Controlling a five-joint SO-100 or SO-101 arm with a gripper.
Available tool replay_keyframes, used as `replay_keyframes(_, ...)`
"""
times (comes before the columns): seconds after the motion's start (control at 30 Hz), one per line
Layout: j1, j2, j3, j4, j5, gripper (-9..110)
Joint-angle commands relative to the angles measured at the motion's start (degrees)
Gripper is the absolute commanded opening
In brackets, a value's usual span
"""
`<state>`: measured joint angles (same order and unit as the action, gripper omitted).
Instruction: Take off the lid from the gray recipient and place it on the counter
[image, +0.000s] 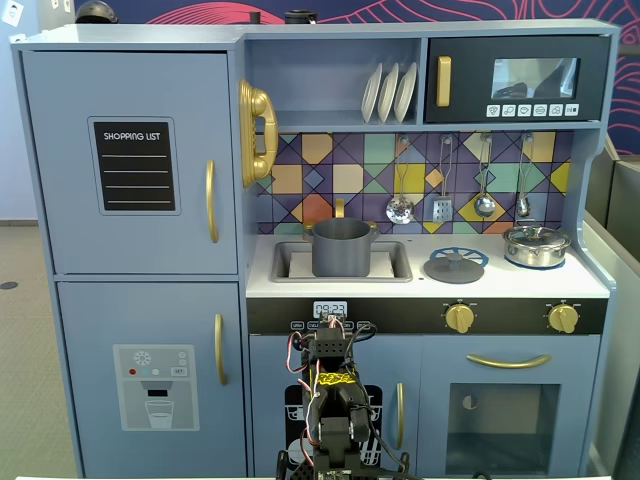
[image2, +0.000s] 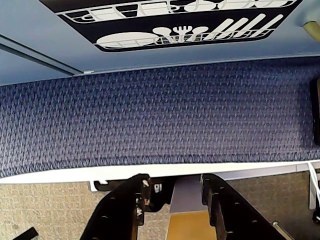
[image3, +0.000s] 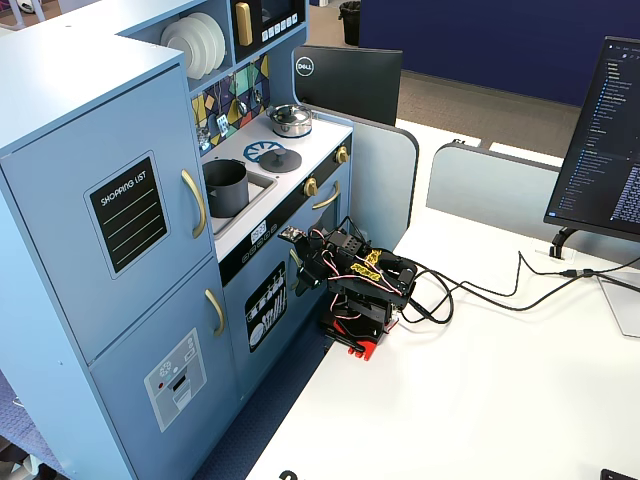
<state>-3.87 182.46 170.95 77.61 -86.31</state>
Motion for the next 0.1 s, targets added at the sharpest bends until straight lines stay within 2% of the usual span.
replay_keyframes(0.0,0.9,-0.4,1.1,10.0,-0.3,4)
replay_keyframes(0.07,0.9,-0.4,1.1,10.0,-0.3,4)
